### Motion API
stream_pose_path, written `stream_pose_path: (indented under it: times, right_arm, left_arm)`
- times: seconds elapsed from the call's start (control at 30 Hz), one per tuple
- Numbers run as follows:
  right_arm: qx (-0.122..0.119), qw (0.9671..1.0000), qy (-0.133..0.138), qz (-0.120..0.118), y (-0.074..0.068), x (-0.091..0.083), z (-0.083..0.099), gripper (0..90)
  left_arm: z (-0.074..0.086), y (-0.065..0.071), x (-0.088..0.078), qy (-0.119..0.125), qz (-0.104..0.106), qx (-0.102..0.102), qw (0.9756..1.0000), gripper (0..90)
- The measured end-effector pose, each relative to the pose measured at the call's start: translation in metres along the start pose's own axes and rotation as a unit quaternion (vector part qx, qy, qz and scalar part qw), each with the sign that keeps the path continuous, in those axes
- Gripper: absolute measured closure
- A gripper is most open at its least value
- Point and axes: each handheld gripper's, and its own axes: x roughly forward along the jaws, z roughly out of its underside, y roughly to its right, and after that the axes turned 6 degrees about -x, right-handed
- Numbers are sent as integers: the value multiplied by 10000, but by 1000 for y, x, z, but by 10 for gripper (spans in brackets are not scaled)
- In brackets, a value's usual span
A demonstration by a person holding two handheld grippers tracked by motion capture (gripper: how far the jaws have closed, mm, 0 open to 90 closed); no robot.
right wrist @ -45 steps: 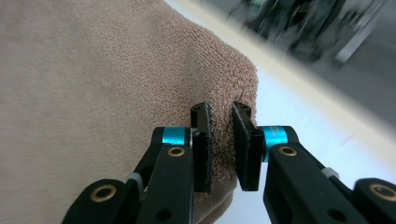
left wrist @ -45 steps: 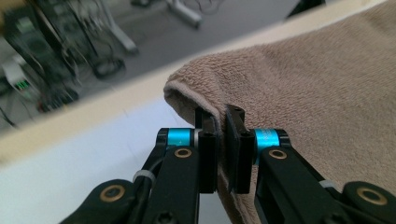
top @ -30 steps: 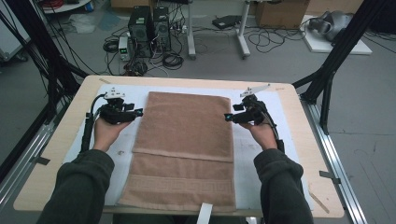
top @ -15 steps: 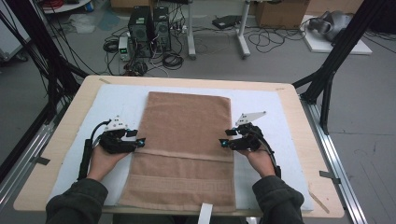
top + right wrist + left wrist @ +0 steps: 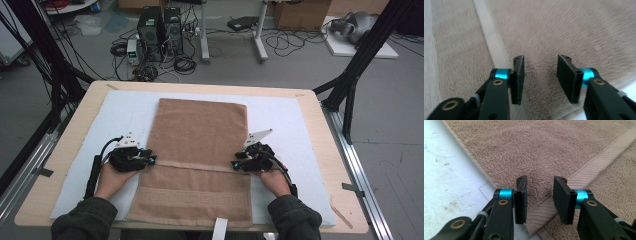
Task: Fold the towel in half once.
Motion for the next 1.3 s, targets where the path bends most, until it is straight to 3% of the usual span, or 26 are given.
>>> stream_pose_path:
  times: [0.07,0.2,0.3,0.5,0.77,1.03,1.3]
  right_arm:
    - [-10,10000,60,28,1,1,1,634]
    - [55,9999,65,61,3,0,1,702]
    - [44,9999,86,98,3,1,1,768]
    - [98,9997,224,-6,5,-4,0,848]
    - [48,9979,652,18,6,-25,-11,851]
    - [-84,9973,732,61,4,-37,-24,850]
    - [-112,9960,888,69,4,-45,-26,848]
  left_arm:
    - [0,2,1,-2,-87,112,9999,708]
    - [-1,3,3,24,-168,17,9999,775]
    - [-1,6,4,20,-230,67,9997,825]
    - [-4,7,1,18,-243,6,9997,853]
    - [-19,7,-19,417,-212,-41,9989,856]
    - [-21,4,-26,546,-234,-159,9981,853]
    - [-27,9,-32,588,-243,-49,9980,851]
